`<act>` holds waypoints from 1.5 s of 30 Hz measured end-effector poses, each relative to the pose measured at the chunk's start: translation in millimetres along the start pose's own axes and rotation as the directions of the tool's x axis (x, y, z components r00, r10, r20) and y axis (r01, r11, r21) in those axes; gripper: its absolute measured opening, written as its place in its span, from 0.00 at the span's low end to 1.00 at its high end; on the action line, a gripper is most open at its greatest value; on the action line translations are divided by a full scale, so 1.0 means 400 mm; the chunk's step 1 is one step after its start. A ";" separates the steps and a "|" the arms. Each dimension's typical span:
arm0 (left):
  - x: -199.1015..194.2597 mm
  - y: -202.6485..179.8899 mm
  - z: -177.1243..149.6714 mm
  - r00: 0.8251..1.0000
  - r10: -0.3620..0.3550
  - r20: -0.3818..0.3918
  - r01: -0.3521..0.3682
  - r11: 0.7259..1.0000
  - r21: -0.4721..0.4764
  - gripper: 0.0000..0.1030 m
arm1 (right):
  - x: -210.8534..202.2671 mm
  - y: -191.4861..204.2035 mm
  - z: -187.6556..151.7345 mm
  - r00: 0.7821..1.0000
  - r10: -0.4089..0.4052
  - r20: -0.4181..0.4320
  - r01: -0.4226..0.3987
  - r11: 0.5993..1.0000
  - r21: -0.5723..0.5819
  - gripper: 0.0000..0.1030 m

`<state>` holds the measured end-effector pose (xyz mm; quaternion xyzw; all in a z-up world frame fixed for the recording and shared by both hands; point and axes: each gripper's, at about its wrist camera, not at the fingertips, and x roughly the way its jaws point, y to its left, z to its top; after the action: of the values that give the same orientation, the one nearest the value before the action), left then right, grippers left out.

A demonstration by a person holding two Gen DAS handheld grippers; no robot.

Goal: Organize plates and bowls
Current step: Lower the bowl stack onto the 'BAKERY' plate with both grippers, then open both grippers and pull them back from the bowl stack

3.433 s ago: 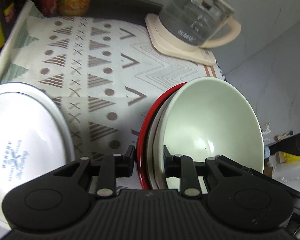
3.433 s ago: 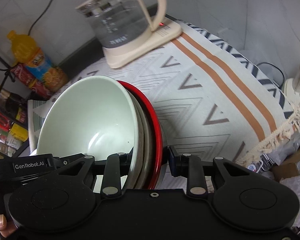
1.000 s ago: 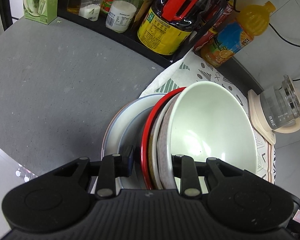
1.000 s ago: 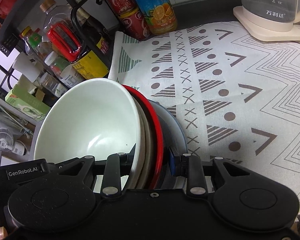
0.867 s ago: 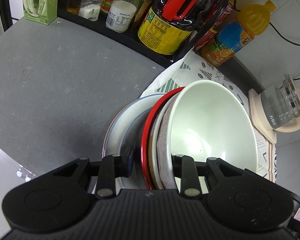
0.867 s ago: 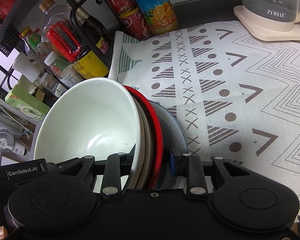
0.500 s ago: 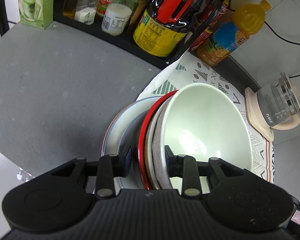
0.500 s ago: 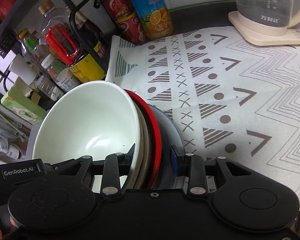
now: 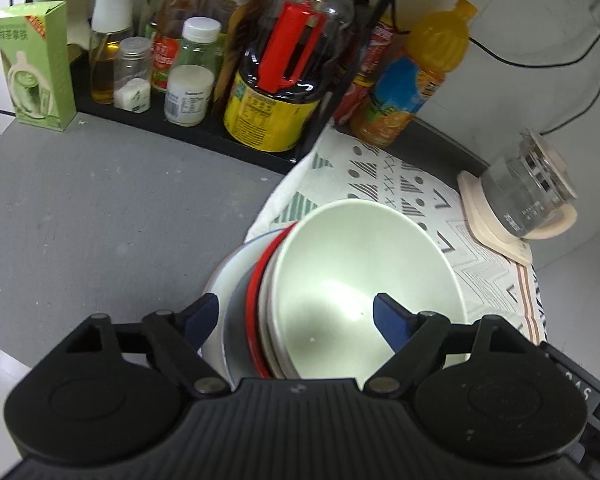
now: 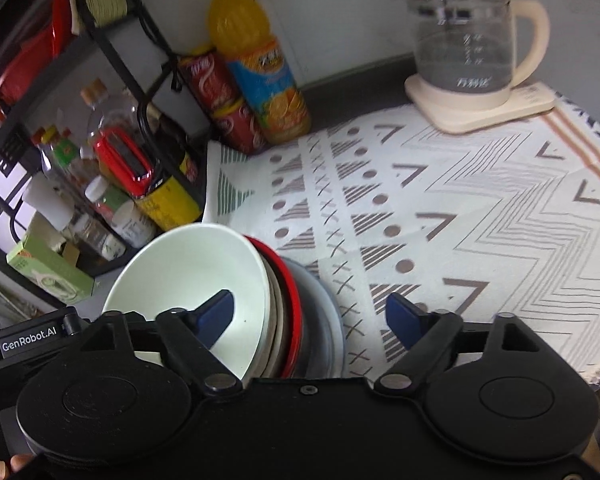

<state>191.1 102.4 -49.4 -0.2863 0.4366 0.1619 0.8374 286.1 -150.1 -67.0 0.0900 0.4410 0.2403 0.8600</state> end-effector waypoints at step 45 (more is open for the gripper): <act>-0.435 -0.032 -0.288 0.978 -0.174 0.116 0.102 0.880 0.463 1.00 | -0.563 -0.047 -0.360 0.920 -0.238 0.313 0.222 0.971 0.085 1.00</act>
<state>25.7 17.1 45.8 -0.0997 0.3748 0.0166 0.9216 65.4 -285.8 1.6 0.0960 0.3084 0.1093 0.9401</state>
